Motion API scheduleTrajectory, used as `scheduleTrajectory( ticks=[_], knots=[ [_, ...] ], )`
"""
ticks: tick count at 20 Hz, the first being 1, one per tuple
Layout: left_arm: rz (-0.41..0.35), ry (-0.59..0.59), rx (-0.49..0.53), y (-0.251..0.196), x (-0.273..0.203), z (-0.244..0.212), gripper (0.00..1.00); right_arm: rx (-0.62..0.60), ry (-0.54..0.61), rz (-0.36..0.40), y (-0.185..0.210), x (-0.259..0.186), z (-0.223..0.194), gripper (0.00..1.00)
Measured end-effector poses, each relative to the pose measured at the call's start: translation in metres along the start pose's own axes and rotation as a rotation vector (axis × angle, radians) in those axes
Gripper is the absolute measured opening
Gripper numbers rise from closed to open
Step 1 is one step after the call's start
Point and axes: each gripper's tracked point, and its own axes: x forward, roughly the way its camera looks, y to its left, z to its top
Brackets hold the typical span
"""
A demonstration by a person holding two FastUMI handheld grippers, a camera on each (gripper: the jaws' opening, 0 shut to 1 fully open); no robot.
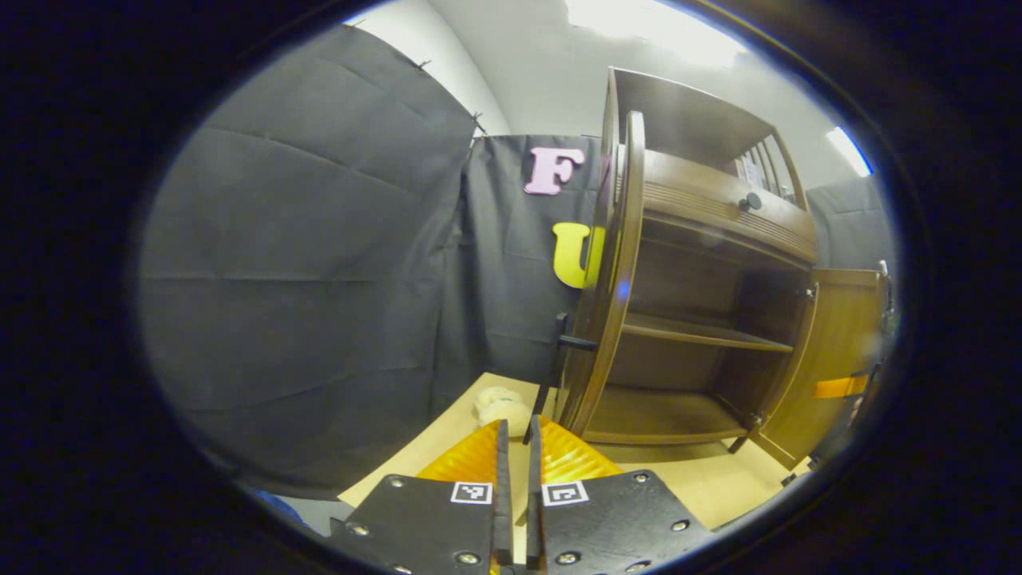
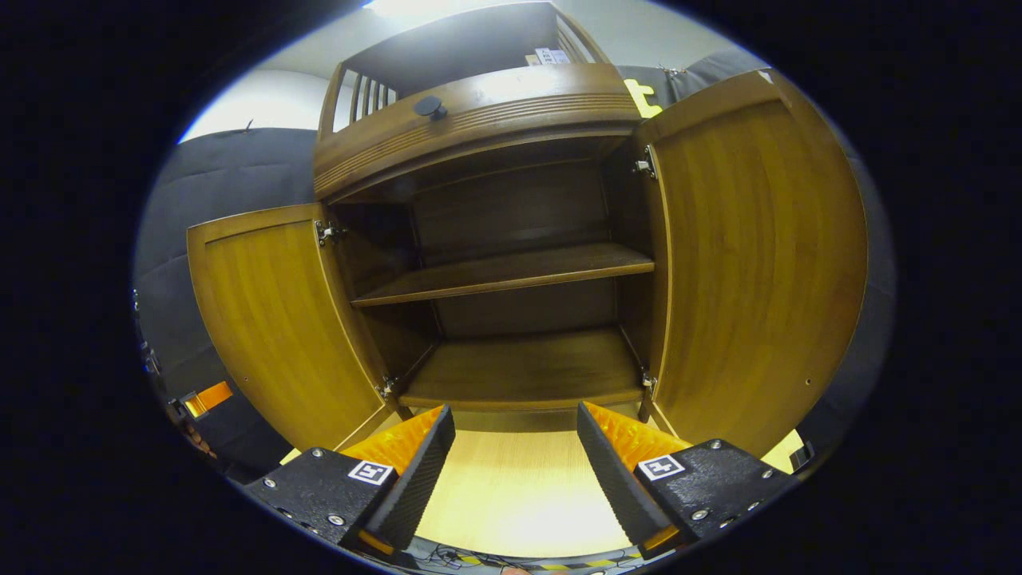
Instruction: Open the right door of the double-door shoe cabinet with the right hand, and open the left door with the left hand.
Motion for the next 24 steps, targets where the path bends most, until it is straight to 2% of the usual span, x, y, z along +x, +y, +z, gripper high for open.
scheduleTrajectory(
  ticks=[1,2,3,4,7,8,9,12,14,15,17,20,24],
  knots=[
    [0.006,-0.017,0.009,-0.007,-0.01,0.009,0.07,0.001,-0.007,0.003,-0.004,-0.003,0.003,0.95],
    [0.015,-0.035,0.02,-0.012,-0.018,0.019,0.08,-0.004,-0.015,0.004,-0.008,-0.006,0.007,0.92],
    [0.013,-0.053,0.026,-0.021,-0.024,0.029,0.08,-0.015,-0.029,0.004,-0.013,-0.012,0.012,0.96],
    [-0.003,-0.061,0.028,-0.039,-0.028,0.042,0.08,-0.036,-0.047,-0.004,-0.02,-0.017,0.018,0.92],
    [-0.011,-0.099,0.052,-0.081,-0.045,0.079,0.08,-0.111,-0.1,-0.025,-0.041,-0.036,0.038,0.91],
    [-0.012,-0.111,0.061,-0.091,-0.047,0.088,0.21,-0.137,-0.126,-0.025,-0.044,-0.043,0.047,0.95],
    [-0.015,-0.121,0.07,-0.102,-0.049,0.096,0.34,-0.168,-0.157,-0.023,-0.045,-0.05,0.055,0.91],
    [-0.001,-0.142,0.091,-0.13,-0.058,0.105,0.73,-0.21,-0.201,-0.014,-0.05,-0.062,0.074,0.91],
    [0.039,-0.136,0.108,-0.137,-0.059,0.106,0.99,-0.203,-0.222,0.002,-0.052,-0.068,0.082,0.92],
    [0.046,-0.134,0.11,-0.142,-0.061,0.106,0.95,-0.195,-0.235,0.002,-0.056,-0.073,0.087,0.92],
    [0.052,-0.13,0.106,-0.152,-0.065,0.101,0.99,-0.177,-0.256,-0.004,-0.066,-0.081,0.092,0.92],
    [0.06,-0.12,0.066,-0.162,-0.068,0.093,0.99,-0.169,-0.263,-0.024,-0.085,-0.093,0.091,0.92],
    [0.014,-0.104,0.06,-0.18,-0.06,0.096,1.0,-0.154,-0.262,-0.103,-0.108,-0.101,0.094,0.95]
  ],
)
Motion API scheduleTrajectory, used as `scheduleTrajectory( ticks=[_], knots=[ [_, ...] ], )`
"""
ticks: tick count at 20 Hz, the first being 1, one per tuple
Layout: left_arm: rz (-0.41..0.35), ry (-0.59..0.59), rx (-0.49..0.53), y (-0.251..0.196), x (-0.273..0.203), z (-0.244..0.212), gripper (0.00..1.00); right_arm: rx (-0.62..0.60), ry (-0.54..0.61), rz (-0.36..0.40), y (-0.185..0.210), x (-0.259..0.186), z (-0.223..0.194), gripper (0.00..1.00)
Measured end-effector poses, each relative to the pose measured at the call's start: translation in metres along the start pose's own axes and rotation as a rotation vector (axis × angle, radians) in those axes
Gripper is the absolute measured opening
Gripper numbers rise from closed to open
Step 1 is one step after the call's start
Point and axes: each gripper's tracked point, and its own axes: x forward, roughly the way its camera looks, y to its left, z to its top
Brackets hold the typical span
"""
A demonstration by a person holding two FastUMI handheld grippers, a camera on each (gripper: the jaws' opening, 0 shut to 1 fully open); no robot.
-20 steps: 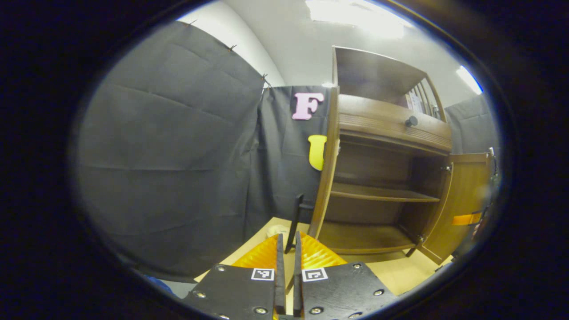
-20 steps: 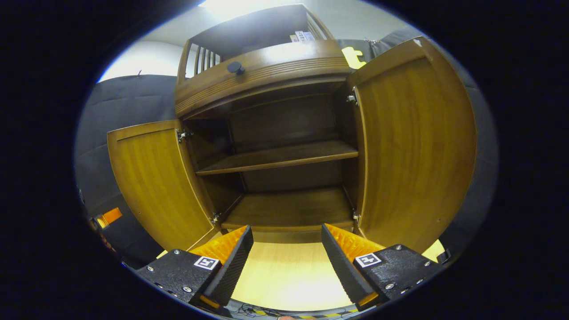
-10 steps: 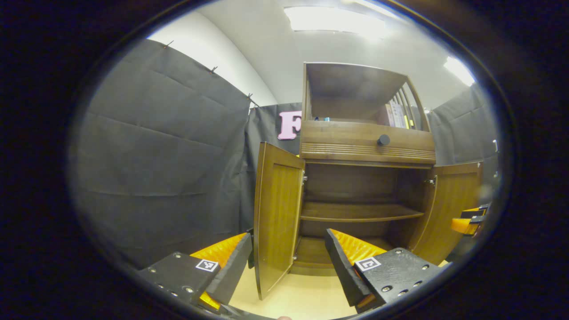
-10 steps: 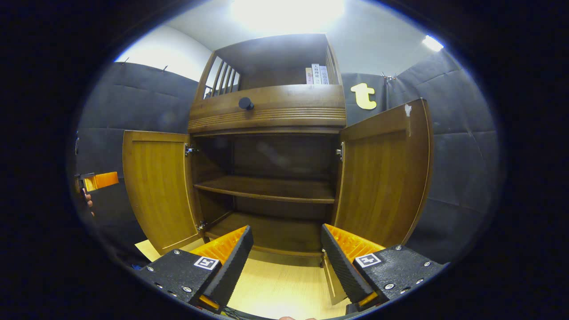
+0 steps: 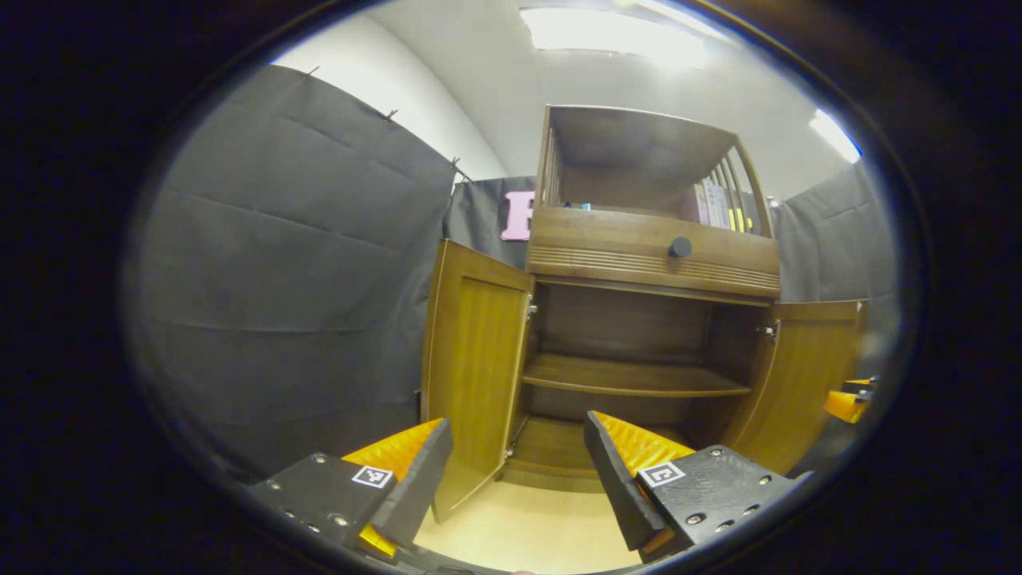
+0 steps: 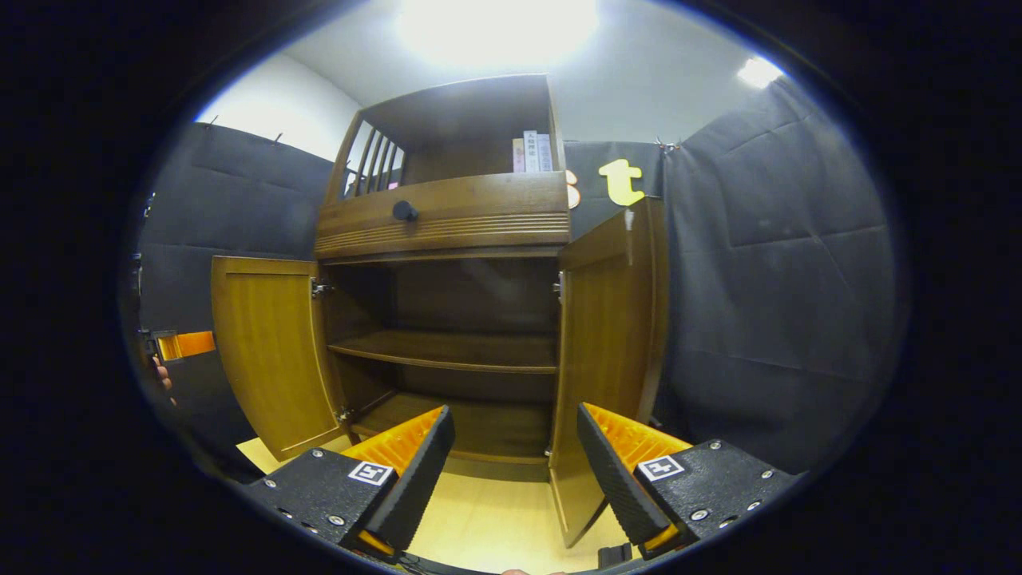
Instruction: Open the right door of the double-door shoe cabinet with the right hand, and open the left door with the left hand.
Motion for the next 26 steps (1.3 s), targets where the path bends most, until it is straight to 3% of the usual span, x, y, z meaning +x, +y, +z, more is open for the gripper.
scheduleTrajectory(
  ticks=[3,4,5,6,9,11,12,14,16,17,19,21,23,25,26],
  knots=[
    [-0.027,-0.002,0.069,0.0,0.008,0.01,0.99,0.06,-0.018,-0.067,0.004,0.004,0.011,0.95],
    [-0.045,0.005,0.086,0.0,0.009,0.008,0.99,0.082,-0.023,-0.079,0.009,0.004,0.014,0.91],
    [-0.066,0.004,0.103,-0.001,0.012,0.01,0.99,0.098,-0.039,-0.088,0.017,0.005,0.019,0.95],
    [-0.082,-0.002,0.118,0.002,0.012,0.009,0.99,0.108,-0.053,-0.096,0.028,0.007,0.024,0.91],
    [-0.117,0.007,0.108,0.007,0.012,-0.005,0.99,0.087,-0.061,-0.102,0.048,0.004,0.021,0.95],
    [-0.136,0.008,0.092,0.014,0.011,-0.017,0.9,0.064,-0.054,-0.123,0.054,-0.001,0.012,0.91],
    [-0.142,0.006,0.094,0.018,0.01,-0.021,0.9,0.063,-0.045,-0.133,0.058,-0.004,0.008,0.91],
    [-0.146,-0.012,0.117,0.031,0.009,-0.026,0.95,0.072,-0.031,-0.151,0.062,-0.012,-0.002,0.95],
    [-0.097,-0.069,0.147,0.053,0.007,-0.019,0.99,0.076,-0.024,-0.17,0.062,-0.017,-0.007,0.91],
    [-0.079,-0.082,0.15,0.061,0.007,-0.018,0.99,0.072,-0.019,-0.177,0.062,-0.018,-0.008,0.95],
    [-0.1,-0.094,0.124,0.057,0.01,-0.015,0.99,0.062,-0.025,-0.198,0.058,-0.022,-0.004,0.91],
    [-0.141,-0.099,0.091,0.048,0.017,-0.014,1.0,0.055,-0.043,-0.22,0.053,-0.025,0.004,0.95],
    [-0.172,-0.092,0.065,0.043,0.022,-0.016,0.95,0.05,-0.048,-0.238,0.051,-0.024,0.009,0.91],
    [-0.208,-0.086,0.04,0.035,0.026,-0.017,0.95,0.045,-0.042,-0.236,0.052,-0.025,0.01,0.95],
    [-0.239,-0.084,0.031,0.028,0.027,-0.017,0.89,0.044,-0.049,-0.236,0.051,-0.024,0.014,0.95]
  ],
)
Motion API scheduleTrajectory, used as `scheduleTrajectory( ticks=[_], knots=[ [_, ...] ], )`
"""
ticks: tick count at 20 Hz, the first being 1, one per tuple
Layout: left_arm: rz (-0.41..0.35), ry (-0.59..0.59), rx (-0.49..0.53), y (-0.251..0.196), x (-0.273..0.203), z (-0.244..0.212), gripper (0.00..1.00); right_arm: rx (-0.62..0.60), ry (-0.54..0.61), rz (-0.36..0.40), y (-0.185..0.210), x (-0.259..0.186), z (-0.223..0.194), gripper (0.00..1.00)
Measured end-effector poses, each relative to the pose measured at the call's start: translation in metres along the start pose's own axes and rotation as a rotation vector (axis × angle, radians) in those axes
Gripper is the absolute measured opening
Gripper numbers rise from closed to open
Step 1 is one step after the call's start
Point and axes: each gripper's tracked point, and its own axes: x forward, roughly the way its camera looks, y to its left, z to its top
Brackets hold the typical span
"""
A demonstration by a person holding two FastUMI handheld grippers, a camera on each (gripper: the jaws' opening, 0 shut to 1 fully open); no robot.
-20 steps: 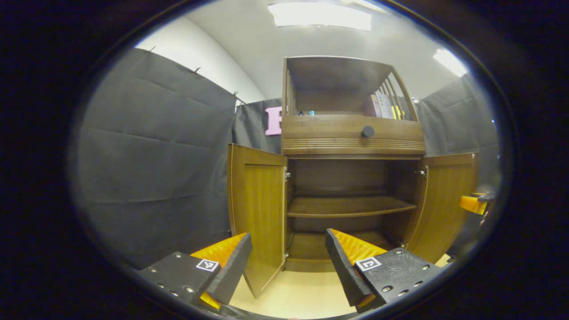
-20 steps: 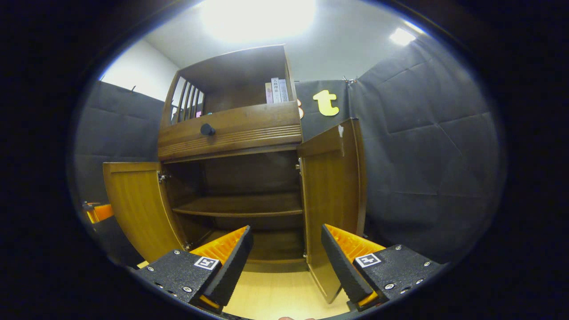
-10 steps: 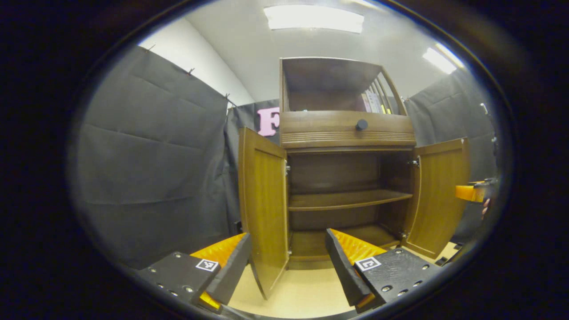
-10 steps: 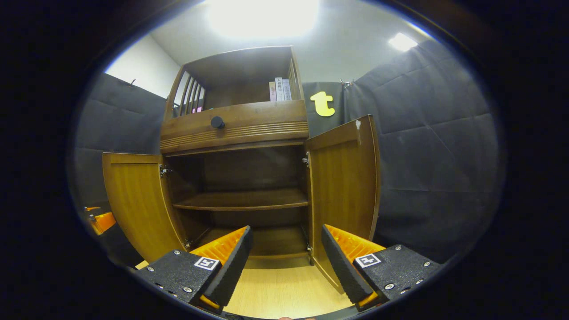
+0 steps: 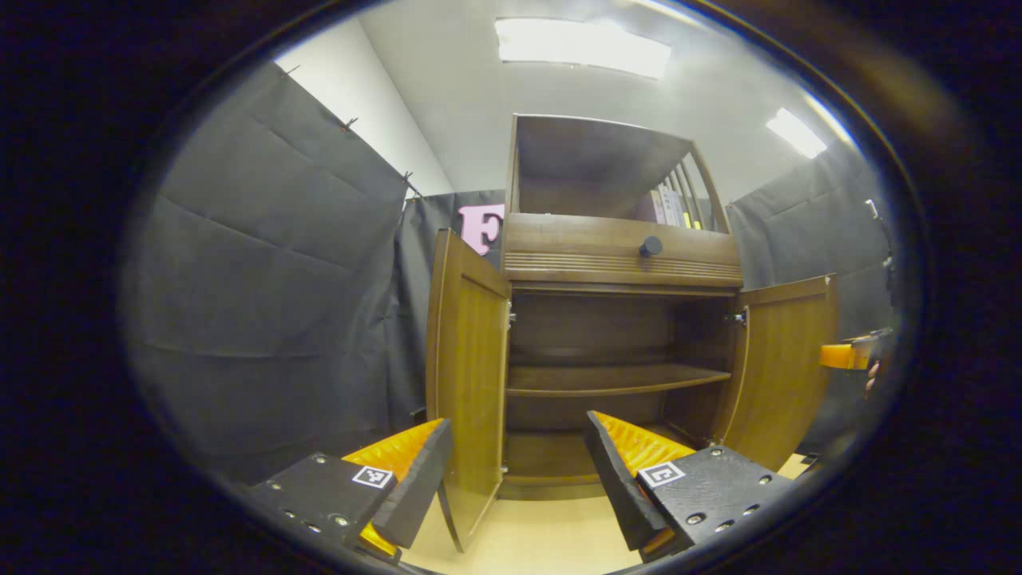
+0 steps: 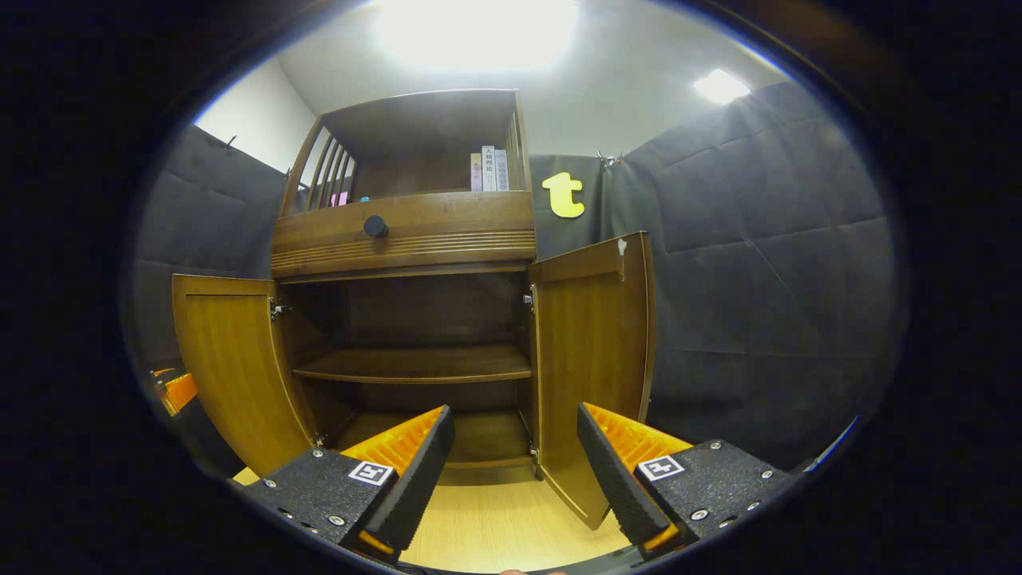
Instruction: Open the right door of the double-door shoe cabinet with the right hand, and open the left door with the left hand.
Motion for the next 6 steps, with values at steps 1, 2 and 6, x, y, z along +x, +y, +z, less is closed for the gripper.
scheduleTrajectory(
  ticks=[1,2,6],
  knots=[
    [-0.027,0.01,-0.007,-0.006,0.003,-0.002,0.89,0.005,-0.001,0.002,-0.001,0.001,0.0,0.91],
    [-0.05,0.02,-0.004,-0.011,0.005,-0.003,1.0,0.015,0.002,0.007,0.0,0.002,-0.003,0.95],
    [-0.065,0.026,-0.02,-0.022,0.009,0.001,1.0,0.036,0.058,0.133,0.018,0.013,-0.026,0.95]
  ],
)
